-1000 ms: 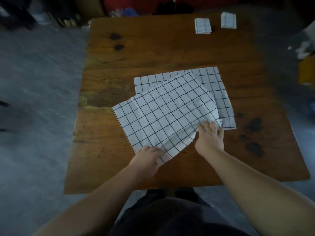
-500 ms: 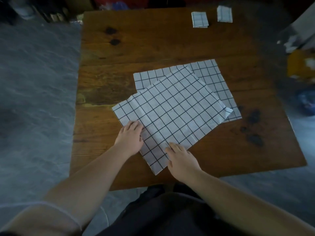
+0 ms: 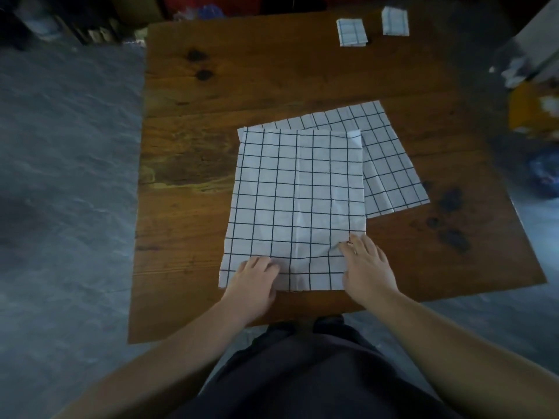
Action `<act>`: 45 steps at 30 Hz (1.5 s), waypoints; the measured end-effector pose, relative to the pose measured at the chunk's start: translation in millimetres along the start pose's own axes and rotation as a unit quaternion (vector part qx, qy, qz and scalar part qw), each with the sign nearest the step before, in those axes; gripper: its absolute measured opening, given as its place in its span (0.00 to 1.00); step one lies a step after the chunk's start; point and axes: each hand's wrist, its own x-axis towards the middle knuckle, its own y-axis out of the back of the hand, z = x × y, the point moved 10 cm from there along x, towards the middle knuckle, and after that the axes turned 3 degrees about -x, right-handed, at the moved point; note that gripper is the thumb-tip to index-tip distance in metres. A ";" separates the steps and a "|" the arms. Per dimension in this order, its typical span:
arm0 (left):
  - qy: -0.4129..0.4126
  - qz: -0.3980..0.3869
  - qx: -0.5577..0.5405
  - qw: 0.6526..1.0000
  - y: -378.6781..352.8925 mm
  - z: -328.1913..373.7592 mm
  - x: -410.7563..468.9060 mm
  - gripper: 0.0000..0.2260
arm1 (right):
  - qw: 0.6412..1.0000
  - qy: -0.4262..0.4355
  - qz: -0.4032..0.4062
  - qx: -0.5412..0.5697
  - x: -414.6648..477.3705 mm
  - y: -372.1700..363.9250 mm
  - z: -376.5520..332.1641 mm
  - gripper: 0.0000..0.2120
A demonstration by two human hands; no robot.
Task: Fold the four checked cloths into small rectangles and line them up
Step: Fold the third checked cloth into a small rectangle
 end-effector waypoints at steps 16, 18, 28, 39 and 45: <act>-0.068 -0.010 0.004 0.998 -12.2 -38.4 -50.6 0.21 | 0.993 0.116 -0.023 0.028 -55.1 -53.2 -0.5 0.26; -0.067 -0.003 -0.009 0.998 -15.2 -36.4 -54.6 0.19 | 0.993 0.118 -0.014 0.027 -59.5 -56.1 3.4 0.25; -0.036 0.014 -0.037 0.999 -9.6 -38.3 -64.1 0.06 | 0.994 0.099 0.004 0.044 -63.2 -56.9 9.9 0.07; 0.054 0.073 -0.194 0.977 49.0 -45.5 -60.9 0.05 | 0.980 0.051 0.139 0.133 -54.5 17.3 26.6 0.09; 0.083 0.153 -0.244 0.954 100.3 -56.5 -30.3 0.10 | 0.966 0.044 0.216 0.139 -20.8 75.2 31.2 0.09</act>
